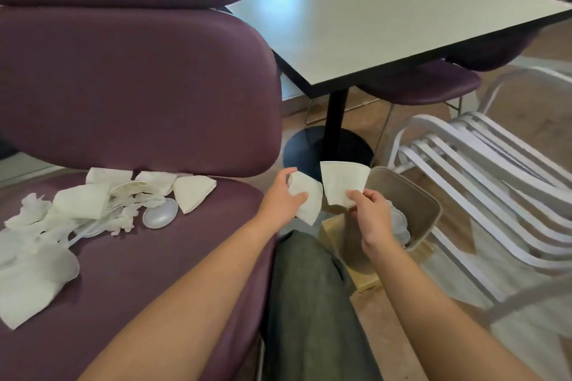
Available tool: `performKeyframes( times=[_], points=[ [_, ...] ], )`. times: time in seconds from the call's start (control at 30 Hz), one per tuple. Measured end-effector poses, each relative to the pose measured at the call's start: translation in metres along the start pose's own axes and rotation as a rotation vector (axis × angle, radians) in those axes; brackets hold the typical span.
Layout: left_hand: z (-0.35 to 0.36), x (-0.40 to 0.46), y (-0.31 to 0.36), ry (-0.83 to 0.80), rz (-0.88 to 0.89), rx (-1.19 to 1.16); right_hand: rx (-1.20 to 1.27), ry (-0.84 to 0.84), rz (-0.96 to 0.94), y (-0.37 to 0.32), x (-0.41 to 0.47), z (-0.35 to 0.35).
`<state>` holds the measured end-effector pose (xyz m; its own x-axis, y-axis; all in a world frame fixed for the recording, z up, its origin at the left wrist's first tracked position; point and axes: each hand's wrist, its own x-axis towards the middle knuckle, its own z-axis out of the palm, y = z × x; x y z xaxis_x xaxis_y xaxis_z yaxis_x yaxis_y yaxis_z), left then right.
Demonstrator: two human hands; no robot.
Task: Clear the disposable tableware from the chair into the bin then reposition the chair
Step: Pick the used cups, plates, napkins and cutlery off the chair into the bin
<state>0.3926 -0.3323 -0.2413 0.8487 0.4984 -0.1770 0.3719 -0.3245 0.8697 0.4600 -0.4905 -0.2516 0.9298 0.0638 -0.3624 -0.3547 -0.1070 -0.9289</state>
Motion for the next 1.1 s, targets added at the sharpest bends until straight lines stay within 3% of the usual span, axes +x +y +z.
performKeyframes(
  times=[0.2, 0.4, 0.63, 0.83, 0.97, 1.1],
  points=[
    [0.061, 0.024, 0.015, 0.007, -0.099, -0.054, -0.151, 0.211, -0.012, 0.008, 0.038, -0.049],
    [0.1, 0.046, 0.019, -0.07, -0.181, -0.1, -0.407, 0.174, 0.014, 0.027, 0.072, -0.072],
    [0.131, 0.056, 0.017, -0.213, -0.169, -0.118, -0.16, 0.035, 0.039, 0.024, 0.073, -0.065],
    [0.142, 0.058, 0.018, -0.268, -0.163, -0.145, -0.093, 0.146, -0.02, 0.015, 0.084, -0.076],
    [0.141, 0.06, 0.014, -0.239, -0.157, -0.132, -0.256, 0.291, -0.176, 0.013, 0.089, -0.083],
    [0.128, 0.058, 0.009, -0.2, -0.112, -0.09, -0.557, 0.136, -0.161, 0.028, 0.089, -0.076]
  ],
)
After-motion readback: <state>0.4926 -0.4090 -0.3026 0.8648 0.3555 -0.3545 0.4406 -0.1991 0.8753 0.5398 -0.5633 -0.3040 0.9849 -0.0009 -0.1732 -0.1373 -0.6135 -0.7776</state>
